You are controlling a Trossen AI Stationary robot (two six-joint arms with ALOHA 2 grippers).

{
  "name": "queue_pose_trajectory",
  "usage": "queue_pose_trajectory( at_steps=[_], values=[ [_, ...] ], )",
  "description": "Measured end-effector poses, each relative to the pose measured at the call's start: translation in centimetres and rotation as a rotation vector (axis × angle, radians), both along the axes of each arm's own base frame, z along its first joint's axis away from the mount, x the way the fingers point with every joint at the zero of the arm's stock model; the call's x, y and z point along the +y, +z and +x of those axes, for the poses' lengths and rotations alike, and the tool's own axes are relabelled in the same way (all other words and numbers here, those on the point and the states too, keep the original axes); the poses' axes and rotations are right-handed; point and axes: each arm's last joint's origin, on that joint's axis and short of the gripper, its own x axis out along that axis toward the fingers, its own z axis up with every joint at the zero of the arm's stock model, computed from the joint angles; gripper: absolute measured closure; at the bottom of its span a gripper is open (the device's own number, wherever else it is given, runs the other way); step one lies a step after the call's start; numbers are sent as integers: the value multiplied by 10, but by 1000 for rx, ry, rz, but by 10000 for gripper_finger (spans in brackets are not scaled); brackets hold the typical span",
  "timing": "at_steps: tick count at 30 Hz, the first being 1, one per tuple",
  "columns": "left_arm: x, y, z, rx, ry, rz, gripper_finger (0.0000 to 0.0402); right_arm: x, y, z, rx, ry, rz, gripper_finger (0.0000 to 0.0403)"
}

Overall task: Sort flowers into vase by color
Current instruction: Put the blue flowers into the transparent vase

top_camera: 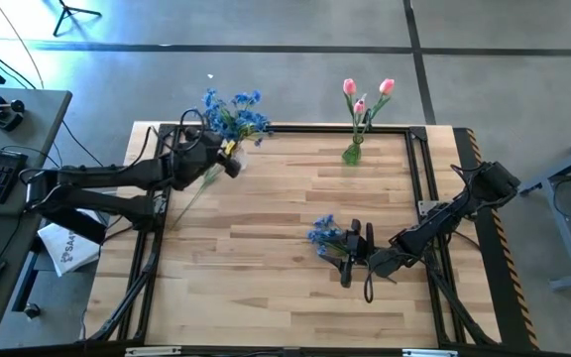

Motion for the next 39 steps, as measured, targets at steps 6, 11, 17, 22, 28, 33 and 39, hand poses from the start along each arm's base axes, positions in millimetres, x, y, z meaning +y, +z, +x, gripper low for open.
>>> queue_pose_trajectory(
  at_steps=[6, 11, 17, 22, 28, 33, 39],
  values=[
    [6, -7, 12, 9, 68, 38, 282, 0, 0, 0, 2, 0, -1, 192],
    [9, -20, 21, 68, 92, 33, 321, 0, 0, 0, 5, 0, -3, 192],
    [12, -34, 30, 122, 95, 21, 395, 0, 0, 0, 5, 0, -3, 192],
    [16, -42, 34, 122, 118, 6, 398, 0, 0, 0, 5, 0, -3, 192],
    [18, -43, 34, 132, 128, 3, 400, 0, 0, 0, 5, 0, -3, 192],
    [17, -37, 29, 90, 135, -1, 395, 0, 0, 0, 4, 0, -2, 192],
    [12, -22, 20, 30, 61, -23, 362, 0, 0, 0, 4, 0, 0, 192]
  ],
)
